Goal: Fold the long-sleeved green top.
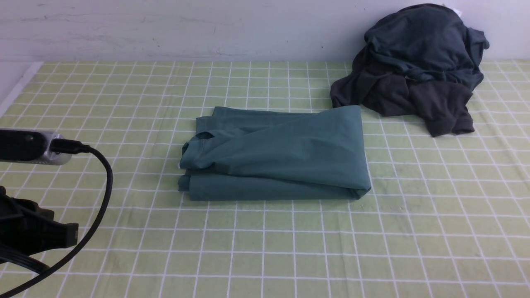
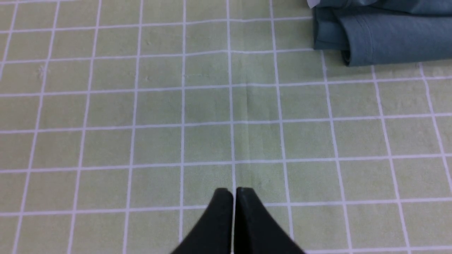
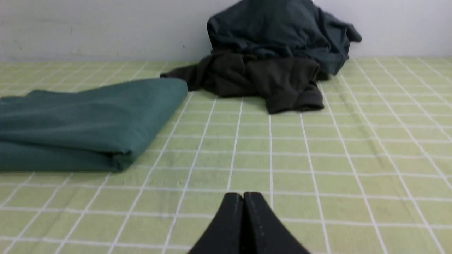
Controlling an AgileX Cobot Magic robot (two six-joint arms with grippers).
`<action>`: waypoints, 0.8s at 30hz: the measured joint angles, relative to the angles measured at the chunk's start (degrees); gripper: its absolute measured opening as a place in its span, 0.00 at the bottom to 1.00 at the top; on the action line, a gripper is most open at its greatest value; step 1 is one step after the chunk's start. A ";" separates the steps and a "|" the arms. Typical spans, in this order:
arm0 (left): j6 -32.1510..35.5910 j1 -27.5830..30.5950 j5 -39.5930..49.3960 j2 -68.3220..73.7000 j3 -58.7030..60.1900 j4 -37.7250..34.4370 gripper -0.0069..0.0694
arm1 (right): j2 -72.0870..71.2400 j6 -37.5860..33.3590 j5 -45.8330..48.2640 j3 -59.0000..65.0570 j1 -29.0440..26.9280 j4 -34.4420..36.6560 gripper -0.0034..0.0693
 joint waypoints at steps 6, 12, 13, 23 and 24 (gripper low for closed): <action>0.00 0.00 0.00 0.00 0.00 0.00 0.09 | 0.00 0.00 0.68 -0.12 0.00 0.00 0.03; 0.00 0.00 0.00 0.00 0.00 0.00 0.09 | 0.00 0.00 0.80 -0.12 0.00 0.05 0.03; 0.00 0.00 0.00 0.00 0.00 0.00 0.09 | 0.00 0.00 0.92 -0.12 0.00 0.05 0.03; 0.00 0.00 0.00 0.00 0.00 0.00 0.09 | 0.00 0.00 1.08 -0.13 0.00 0.05 0.03; 0.00 -0.05 -0.19 0.00 0.18 0.00 0.09 | 0.00 0.00 1.08 -0.18 0.00 0.12 0.03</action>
